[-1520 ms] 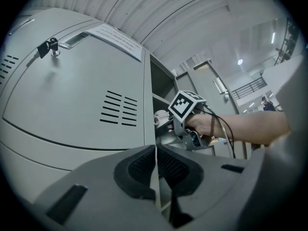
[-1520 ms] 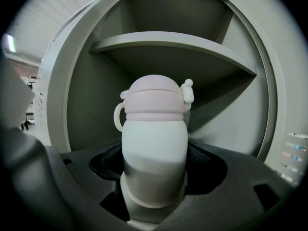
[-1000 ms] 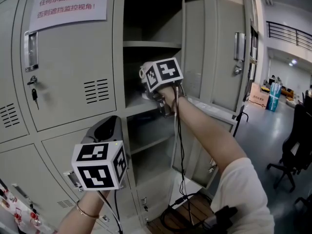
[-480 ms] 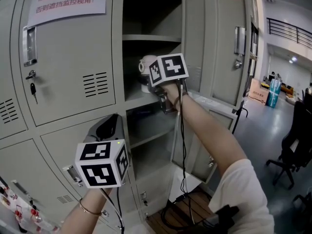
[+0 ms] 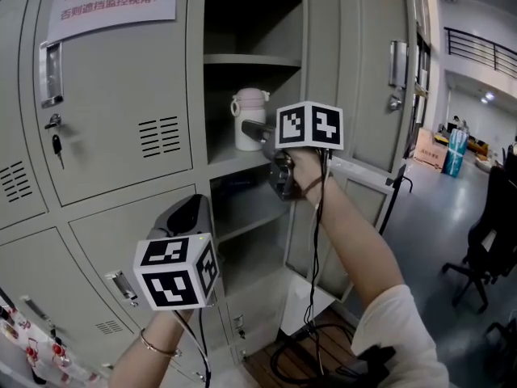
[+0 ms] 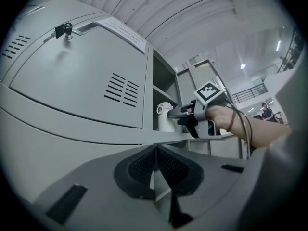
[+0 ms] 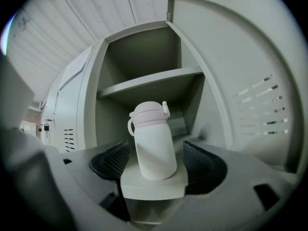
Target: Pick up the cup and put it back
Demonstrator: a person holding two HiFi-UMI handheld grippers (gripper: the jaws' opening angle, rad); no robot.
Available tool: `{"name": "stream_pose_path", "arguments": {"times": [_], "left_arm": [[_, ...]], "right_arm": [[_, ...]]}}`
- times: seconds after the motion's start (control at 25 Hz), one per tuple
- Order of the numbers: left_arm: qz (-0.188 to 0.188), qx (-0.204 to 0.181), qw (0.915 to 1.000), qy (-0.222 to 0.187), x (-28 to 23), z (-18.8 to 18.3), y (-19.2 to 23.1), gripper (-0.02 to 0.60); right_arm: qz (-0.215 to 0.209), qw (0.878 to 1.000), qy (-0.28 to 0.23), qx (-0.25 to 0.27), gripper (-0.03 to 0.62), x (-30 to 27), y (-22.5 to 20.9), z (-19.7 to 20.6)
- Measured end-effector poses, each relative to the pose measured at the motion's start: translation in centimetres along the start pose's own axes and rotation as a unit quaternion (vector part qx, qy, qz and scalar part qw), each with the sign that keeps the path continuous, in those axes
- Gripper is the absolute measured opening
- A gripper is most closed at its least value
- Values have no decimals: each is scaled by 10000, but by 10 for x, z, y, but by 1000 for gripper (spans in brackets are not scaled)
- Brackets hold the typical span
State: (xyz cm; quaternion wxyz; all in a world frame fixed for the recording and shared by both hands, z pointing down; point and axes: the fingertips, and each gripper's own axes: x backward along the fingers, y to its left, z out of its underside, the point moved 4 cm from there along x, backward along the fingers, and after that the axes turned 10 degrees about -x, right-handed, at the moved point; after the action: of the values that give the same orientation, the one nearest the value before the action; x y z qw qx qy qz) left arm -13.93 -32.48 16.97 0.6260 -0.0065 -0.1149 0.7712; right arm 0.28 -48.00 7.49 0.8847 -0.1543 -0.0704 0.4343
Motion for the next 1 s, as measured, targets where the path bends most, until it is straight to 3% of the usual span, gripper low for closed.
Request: {"name": "stream_pose_path", "arguments": {"times": [0.16,0.36,0.6,1.0], "left_arm": [[43,47,10000,2,-3,8,-4,12],[185,275,9995,-1,-8,18,-10,12],[368,441,9983,-31,-13,33,-19,12],[439,656,9968,-144,-12,58,-27,12]], "right_arm": [[-116,9992,-379,-98,309,22,-1,5],[228,9961,-770,355,239,46,-9,18],[632,9843,-1515,648,91,76,-20,40],[977,9810,-1440,854,-11,102,-36,102]]}}
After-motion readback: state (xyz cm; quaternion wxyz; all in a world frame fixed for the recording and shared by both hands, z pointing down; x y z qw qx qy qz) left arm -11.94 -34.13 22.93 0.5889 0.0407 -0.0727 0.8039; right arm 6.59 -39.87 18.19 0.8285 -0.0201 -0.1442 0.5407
